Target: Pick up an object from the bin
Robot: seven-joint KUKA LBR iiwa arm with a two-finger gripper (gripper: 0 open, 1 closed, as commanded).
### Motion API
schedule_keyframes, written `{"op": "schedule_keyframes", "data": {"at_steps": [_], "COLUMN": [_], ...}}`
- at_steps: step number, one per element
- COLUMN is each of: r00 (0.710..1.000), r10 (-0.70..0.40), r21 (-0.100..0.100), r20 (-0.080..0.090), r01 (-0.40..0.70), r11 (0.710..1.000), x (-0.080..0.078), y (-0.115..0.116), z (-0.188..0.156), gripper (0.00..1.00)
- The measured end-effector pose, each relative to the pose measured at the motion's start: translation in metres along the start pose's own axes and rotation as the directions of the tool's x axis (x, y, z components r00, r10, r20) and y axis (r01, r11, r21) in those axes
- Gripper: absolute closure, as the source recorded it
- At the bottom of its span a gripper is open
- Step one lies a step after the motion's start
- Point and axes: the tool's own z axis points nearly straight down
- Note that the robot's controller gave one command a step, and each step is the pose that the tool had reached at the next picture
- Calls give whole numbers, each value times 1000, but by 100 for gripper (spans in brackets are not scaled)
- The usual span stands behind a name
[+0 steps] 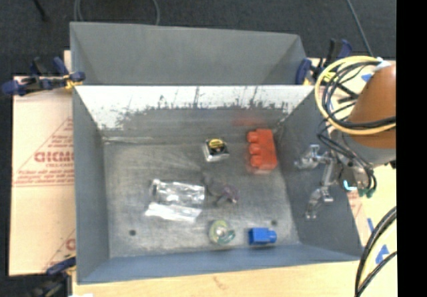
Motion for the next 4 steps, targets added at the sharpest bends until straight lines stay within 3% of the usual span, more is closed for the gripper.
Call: {"op": "schedule_keyframes", "data": {"at_steps": [1, 2, 3, 4], "r00": [991, 1000, 972, 903], "r10": [135, 15, 235, 431], "r21": [0, -2, -2, -6], "r20": [11, 12, 5, 10], "r01": [-135, -15, -235, -430], "r11": [991, 1000, 972, 903], "x": [-43, -52, -41, -37], "y": [72, 130, 137, 136], "z": [113, 82, 79, 111], "gripper": [0, 0, 0, 0]}}
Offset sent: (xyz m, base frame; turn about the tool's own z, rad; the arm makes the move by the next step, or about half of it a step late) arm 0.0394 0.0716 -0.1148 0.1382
